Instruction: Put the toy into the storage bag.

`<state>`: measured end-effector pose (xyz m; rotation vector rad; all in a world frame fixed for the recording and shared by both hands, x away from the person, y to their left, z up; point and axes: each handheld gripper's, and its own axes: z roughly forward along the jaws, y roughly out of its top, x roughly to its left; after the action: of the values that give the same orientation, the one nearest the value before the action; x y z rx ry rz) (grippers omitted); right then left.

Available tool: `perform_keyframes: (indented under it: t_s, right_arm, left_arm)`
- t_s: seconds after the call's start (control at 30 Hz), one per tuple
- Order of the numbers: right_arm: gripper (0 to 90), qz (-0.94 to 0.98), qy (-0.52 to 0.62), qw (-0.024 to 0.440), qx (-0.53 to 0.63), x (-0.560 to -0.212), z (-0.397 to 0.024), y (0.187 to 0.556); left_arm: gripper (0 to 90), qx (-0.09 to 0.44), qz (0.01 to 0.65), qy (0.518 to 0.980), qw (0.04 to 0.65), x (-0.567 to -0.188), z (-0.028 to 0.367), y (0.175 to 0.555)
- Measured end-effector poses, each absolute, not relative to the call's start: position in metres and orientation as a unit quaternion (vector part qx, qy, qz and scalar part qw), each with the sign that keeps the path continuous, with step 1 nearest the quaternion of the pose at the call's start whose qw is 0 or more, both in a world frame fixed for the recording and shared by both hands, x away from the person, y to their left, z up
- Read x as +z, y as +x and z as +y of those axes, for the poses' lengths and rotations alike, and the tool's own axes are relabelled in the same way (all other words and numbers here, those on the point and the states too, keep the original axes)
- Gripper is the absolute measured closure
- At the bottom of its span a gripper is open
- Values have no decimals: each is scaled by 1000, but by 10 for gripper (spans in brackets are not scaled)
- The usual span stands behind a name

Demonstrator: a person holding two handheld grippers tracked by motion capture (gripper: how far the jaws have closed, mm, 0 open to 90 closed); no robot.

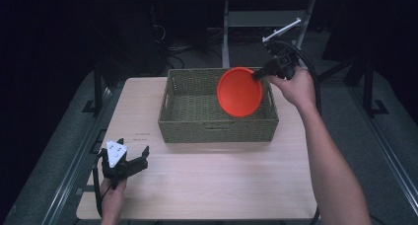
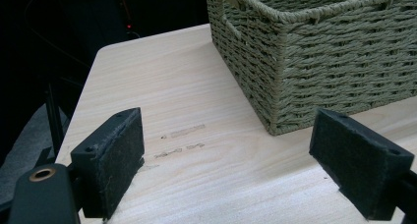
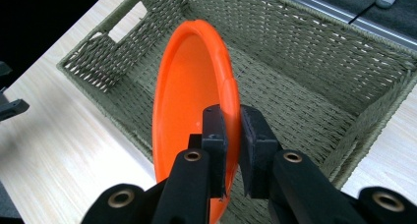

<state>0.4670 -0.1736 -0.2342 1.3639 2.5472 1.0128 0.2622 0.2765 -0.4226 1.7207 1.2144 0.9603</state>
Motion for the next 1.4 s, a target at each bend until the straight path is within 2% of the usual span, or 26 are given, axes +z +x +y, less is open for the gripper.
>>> perform_keyframes:
  t_s: [0.77,1.4]
  right_arm:
    - [818,814,476,36,331,-257,-172,485]
    - [817,801,499,27,329,-294,-168,494]
  left_arm:
    - [127,380,478,683,400,-422,277,262]
    - [128,379,478,684,400,-422,276,262]
